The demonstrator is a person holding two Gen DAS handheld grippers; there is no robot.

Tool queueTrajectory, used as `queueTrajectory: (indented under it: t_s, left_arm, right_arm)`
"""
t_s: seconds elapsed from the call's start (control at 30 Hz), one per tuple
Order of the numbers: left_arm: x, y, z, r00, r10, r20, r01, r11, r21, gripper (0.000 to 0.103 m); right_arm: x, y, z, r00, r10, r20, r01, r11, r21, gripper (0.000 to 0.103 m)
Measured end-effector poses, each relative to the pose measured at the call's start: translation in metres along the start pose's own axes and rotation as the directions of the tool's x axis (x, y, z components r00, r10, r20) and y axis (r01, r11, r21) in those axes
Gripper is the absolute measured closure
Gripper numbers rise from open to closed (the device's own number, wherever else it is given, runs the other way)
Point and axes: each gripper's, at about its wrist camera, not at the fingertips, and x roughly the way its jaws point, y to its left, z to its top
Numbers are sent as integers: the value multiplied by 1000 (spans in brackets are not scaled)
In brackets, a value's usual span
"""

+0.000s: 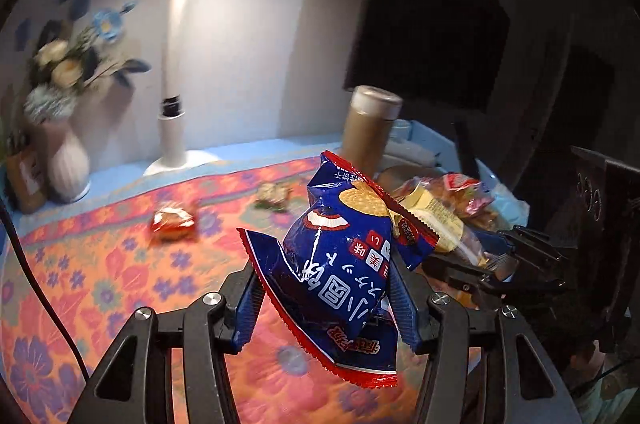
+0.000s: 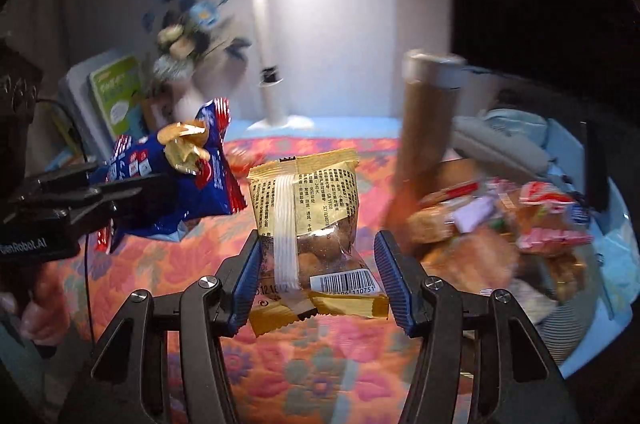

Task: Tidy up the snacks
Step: 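Carry the yellow cake pack and blue chip bag to the amber plate, then release both packs onto the plate and return both tools to the table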

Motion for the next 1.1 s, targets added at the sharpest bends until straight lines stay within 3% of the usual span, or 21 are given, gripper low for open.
queueTrajectory:
  t_s: [0.17,0.37,0.73,0.77,0.83,0.87,0.93,1.1]
  left_arm:
    - [31,-41,19,998,-65,-22,66,997,37,49]
    - [71,-81,34,990,-130,-59,133,990,52,49]
    - [120,-120,38,980,-168,-107,176,982,68,48]
    - [124,-121,36,982,-154,-107,163,984,76,47]
    - [136,-122,31,985,-118,-124,130,987,96,23]
    - [141,-122,27,986,-92,-136,106,989,103,19]
    - [149,-116,20,986,-66,-154,82,991,102,19]
    - [148,-89,16,981,-83,-174,87,996,17,19]
  right_arm:
    - [-30,-61,1,995,-90,46,84,989,120,49]
    - [-46,-120,-7,987,-158,44,142,958,251,49]
    - [-53,-156,-28,981,-191,33,170,930,325,49]
    - [-50,-157,-28,982,-186,32,166,932,322,49]
    - [-40,-158,-30,984,-178,0,170,937,305,48]
    - [-36,-158,-32,983,-181,-19,178,935,306,48]
    - [-31,-161,-36,984,-174,-41,178,932,316,48]
    - [-38,-171,-40,990,-139,-15,135,921,366,47]
